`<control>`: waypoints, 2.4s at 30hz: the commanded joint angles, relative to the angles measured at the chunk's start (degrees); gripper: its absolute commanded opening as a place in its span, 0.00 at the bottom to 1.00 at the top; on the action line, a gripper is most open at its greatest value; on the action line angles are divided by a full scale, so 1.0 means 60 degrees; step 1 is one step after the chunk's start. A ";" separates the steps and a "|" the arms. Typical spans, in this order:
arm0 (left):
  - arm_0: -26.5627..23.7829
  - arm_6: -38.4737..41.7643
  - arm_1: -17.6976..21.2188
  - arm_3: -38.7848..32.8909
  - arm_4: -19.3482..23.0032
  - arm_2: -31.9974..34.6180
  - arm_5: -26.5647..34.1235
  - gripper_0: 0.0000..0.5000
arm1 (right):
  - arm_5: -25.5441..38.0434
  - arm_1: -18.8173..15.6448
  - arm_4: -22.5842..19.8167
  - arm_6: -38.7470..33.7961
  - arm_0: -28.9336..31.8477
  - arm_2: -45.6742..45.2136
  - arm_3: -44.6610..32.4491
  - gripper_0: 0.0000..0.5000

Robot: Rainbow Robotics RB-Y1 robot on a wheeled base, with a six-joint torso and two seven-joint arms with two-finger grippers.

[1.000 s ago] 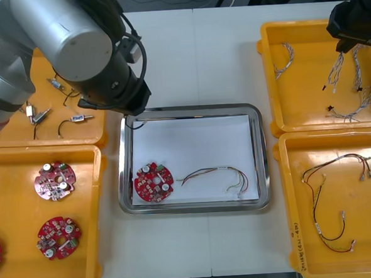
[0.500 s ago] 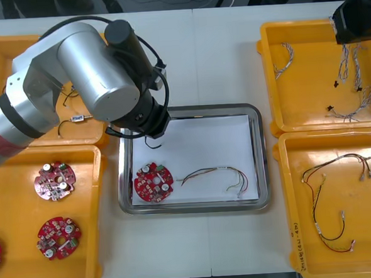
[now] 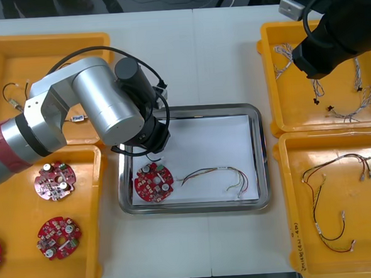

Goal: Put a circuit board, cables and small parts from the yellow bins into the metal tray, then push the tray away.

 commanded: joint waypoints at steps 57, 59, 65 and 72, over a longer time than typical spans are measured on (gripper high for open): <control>0.0586 -0.1201 0.1294 -0.1004 0.0989 0.6172 0.4782 0.95 | -0.2217 0.1526 -0.0047 0.2522 -0.1724 0.6280 0.0678 0.00; 0.0718 -0.1494 0.1368 -0.1004 0.0901 0.6362 0.4855 0.95 | -0.2334 0.1585 -0.0018 0.2551 -0.1724 0.6367 0.0839 0.00; 0.1128 -0.2534 0.1412 -0.0623 0.0432 0.6802 0.4782 0.95 | -0.2876 0.1570 0.0539 0.2654 -0.1724 0.7202 0.1220 0.00; 0.1216 -0.3735 0.1412 0.0227 0.0491 0.6699 0.3903 0.95 | -0.3477 0.1570 0.0802 0.2712 -0.1709 0.7671 0.1777 0.00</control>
